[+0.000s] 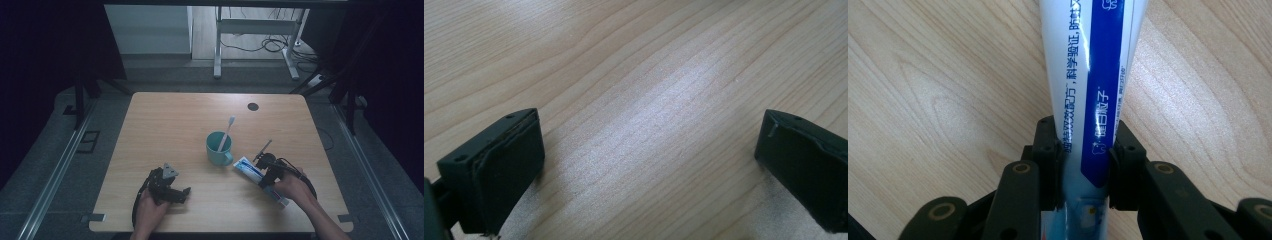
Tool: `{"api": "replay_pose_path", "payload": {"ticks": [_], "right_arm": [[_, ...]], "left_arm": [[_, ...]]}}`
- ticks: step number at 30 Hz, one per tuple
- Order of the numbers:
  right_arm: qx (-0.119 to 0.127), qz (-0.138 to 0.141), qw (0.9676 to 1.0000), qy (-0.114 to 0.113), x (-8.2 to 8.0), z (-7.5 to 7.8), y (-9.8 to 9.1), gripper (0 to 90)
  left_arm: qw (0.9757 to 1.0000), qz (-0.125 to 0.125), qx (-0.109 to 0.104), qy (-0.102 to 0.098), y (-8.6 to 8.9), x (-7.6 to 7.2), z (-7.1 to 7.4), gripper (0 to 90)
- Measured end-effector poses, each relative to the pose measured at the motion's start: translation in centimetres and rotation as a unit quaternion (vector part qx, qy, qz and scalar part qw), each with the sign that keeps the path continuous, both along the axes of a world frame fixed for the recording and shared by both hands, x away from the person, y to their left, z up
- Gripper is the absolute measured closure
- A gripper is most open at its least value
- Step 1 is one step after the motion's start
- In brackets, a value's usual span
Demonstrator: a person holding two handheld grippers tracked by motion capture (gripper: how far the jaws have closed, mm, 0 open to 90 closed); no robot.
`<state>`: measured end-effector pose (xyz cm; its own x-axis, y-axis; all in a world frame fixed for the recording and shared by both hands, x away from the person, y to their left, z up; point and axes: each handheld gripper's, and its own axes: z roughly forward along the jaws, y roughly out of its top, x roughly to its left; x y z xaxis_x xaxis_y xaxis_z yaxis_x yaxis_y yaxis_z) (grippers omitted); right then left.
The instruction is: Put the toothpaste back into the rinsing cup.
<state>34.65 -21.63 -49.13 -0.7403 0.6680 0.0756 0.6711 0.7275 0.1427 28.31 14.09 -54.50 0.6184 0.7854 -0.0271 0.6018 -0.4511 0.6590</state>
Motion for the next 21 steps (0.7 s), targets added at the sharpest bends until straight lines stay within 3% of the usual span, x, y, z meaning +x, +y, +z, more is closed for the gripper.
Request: {"api": "replay_pose_path", "payload": {"ticks": [21], "right_arm": [[0.038, -0.002, 0.9984, -0.041, -0.9, 2.2, -1.2, 70.9]], "left_arm": [[1.0000, 0.000, 0.000, 0.000, 0.0, 0.0, 0.0, 0.0]]}}
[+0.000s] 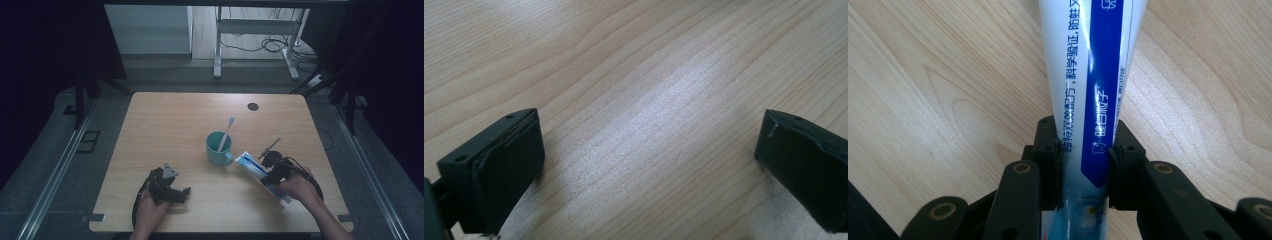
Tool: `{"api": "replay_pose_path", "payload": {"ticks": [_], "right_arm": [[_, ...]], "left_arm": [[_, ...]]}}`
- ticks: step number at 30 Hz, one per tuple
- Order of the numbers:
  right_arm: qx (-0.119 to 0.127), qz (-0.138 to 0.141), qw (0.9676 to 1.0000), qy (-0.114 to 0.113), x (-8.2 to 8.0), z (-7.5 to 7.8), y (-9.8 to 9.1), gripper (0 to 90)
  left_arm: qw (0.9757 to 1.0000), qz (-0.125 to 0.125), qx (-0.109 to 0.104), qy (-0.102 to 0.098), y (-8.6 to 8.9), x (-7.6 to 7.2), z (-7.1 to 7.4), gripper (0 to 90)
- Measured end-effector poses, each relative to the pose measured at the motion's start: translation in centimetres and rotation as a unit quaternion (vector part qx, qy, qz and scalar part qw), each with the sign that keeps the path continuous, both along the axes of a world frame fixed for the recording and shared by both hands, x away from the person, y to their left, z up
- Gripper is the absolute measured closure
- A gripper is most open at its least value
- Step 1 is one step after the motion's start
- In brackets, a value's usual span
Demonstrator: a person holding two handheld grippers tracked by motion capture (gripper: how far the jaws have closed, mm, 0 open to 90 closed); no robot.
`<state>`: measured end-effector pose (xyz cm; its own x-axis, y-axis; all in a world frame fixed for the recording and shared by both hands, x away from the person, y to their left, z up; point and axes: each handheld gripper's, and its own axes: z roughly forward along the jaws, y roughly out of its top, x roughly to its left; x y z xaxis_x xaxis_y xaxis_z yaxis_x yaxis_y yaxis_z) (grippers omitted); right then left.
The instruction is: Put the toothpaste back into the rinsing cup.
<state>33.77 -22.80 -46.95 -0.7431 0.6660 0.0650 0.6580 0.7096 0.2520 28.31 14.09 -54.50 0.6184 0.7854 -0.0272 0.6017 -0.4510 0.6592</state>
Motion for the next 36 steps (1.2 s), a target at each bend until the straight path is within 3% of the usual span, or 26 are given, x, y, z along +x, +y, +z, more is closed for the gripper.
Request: {"api": "replay_pose_path", "payload": {"ticks": [11, 19, 26, 36], "right_arm": [[0.041, -0.007, 0.9989, -0.023, -0.5, 1.0, -1.2, 71.0], [0.077, -0.008, 0.9959, -0.047, -1.1, 2.1, -1.8, 71.0], [0.115, -0.005, 0.9906, -0.074, -1.3, 3.0, -1.8, 71.0], [0.149, -0.008, 0.9829, -0.108, -1.3, 4.0, -2.0, 71.0]], "left_arm": [[1.0000, 0.000, 0.000, 0.000, 0.0, 0.0, 0.0, 0.0], [1.0000, -0.003, 0.002, -0.002, 0.0, 0.0, 0.0, 0.0], [1.0000, -0.003, 0.002, -0.002, 0.0, 0.0, 0.0, 0.0], [1.0000, -0.003, 0.002, -0.001, 0.0, 0.0, 0.0, 0.0]]}}
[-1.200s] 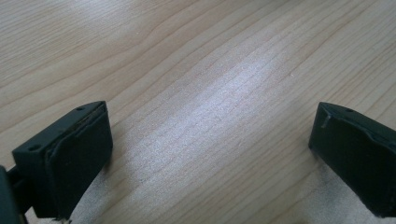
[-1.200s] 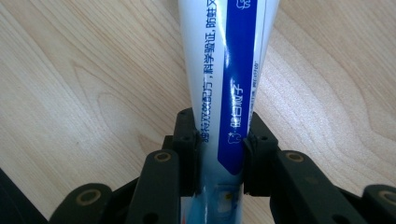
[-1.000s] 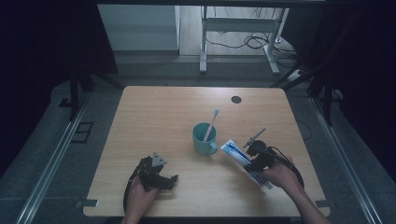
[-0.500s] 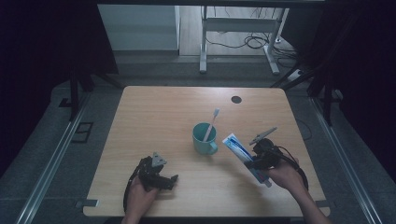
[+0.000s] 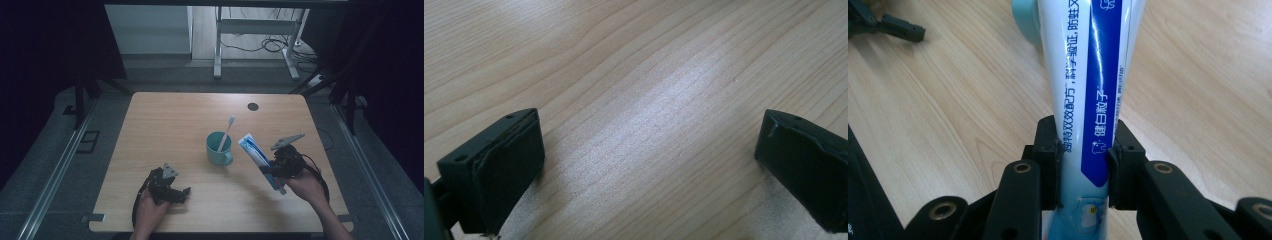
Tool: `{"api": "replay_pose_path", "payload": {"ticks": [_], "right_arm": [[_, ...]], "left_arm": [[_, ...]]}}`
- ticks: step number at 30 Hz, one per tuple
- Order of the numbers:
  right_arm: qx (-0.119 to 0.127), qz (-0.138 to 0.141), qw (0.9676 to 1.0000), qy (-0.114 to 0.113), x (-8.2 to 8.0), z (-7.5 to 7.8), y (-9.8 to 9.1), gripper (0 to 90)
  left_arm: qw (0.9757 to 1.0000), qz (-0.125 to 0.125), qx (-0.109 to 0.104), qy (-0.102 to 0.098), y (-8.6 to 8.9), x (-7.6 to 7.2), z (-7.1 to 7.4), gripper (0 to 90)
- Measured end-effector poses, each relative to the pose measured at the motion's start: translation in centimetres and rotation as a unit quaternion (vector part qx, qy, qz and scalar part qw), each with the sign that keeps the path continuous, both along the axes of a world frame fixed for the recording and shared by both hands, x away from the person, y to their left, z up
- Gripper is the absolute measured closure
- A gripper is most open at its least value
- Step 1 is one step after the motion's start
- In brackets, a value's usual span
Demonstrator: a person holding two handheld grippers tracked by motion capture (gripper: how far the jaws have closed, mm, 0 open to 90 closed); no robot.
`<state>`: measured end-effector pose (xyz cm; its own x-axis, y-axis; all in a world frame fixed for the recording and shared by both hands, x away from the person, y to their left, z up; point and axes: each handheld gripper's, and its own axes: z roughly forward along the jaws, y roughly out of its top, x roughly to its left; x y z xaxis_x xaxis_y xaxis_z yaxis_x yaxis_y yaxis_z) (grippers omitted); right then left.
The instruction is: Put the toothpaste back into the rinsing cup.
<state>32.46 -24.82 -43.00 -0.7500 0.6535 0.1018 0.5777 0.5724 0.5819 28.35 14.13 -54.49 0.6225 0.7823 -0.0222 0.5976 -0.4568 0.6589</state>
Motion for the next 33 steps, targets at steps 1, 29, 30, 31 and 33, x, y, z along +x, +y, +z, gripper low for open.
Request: {"api": "replay_pose_path", "payload": {"ticks": [1, 29, 30, 31, 33], "right_arm": [[0.003, 0.001, 1.0000, -0.004, 0.0, 0.0, 0.0, 71.0], [0.063, 0.007, 0.9958, -0.066, 1.7, 2.0, 2.9, 71.0], [0.064, 0.008, 0.9955, -0.069, 1.8, 2.1, 3.0, 71.0], [0.066, 0.009, 0.9952, -0.071, 1.9, 2.2, 3.2, 71.0], [0.070, 0.010, 0.9947, -0.074, 2.0, 2.3, 3.4, 71.0]], "left_arm": [[1.0000, 0.001, -0.001, -0.001, 0.0, 0.0, 0.0, 0.0], [1.0000, 0.000, 0.000, 0.000, 0.0, 0.0, 0.0, 0.0], [1.0000, 0.000, -0.001, 0.000, 0.0, 0.0, 0.0, 0.0], [1.0000, 0.000, -0.001, 0.000, 0.0, 0.0, 0.0, 0.0], [1.0000, 0.000, -0.001, 0.000, 0.0, 0.0, 0.0, 0.0]]}}
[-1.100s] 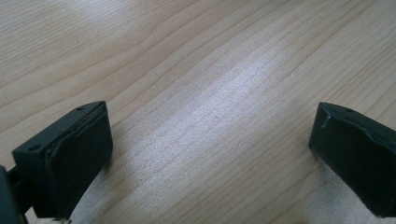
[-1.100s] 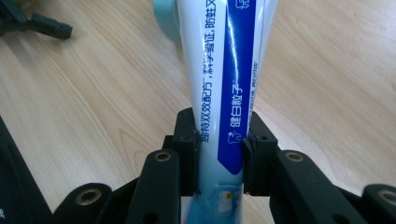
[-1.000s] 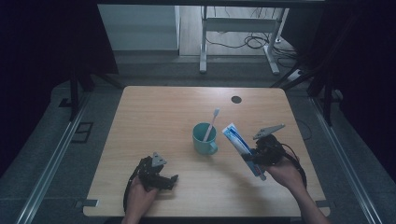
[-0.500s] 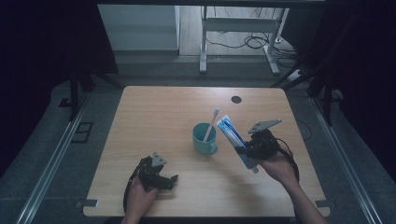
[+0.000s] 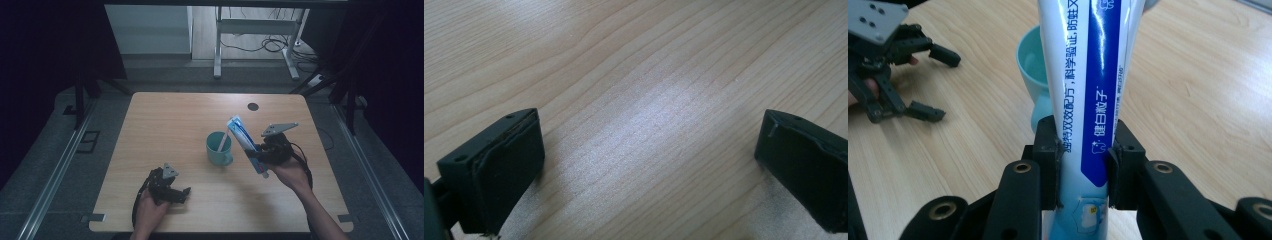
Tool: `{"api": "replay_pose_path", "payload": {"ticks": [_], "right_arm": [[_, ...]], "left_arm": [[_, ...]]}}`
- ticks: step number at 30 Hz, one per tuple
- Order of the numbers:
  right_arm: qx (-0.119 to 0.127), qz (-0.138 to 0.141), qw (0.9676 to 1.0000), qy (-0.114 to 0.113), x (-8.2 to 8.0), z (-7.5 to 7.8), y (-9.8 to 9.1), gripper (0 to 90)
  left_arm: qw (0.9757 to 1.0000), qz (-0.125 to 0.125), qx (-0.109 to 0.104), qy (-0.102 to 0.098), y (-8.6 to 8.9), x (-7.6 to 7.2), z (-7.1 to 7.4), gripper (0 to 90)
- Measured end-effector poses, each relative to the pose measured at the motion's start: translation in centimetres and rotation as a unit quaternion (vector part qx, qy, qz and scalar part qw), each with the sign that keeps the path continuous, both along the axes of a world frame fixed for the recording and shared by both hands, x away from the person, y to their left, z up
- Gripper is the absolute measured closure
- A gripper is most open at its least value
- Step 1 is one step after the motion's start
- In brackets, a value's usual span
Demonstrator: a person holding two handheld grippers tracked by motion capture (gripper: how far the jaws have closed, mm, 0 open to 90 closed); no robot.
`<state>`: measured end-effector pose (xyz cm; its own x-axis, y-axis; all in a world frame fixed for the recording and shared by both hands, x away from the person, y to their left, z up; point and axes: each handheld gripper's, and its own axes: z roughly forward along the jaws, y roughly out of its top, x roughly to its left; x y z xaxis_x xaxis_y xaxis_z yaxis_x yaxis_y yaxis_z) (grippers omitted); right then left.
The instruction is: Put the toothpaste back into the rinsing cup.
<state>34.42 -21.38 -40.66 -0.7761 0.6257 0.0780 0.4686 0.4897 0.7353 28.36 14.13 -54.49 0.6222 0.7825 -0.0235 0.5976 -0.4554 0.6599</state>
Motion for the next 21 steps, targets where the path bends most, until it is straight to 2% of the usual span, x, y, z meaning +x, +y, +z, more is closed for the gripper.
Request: {"api": "replay_pose_path", "payload": {"ticks": [21], "right_arm": [[0.048, -0.007, 0.9986, -0.019, 1.9, 0.6, 2.0, 71.0]], "left_arm": [[1.0000, 0.000, 0.000, 0.000, 0.0, 0.0, 0.0, 0.0]]}}
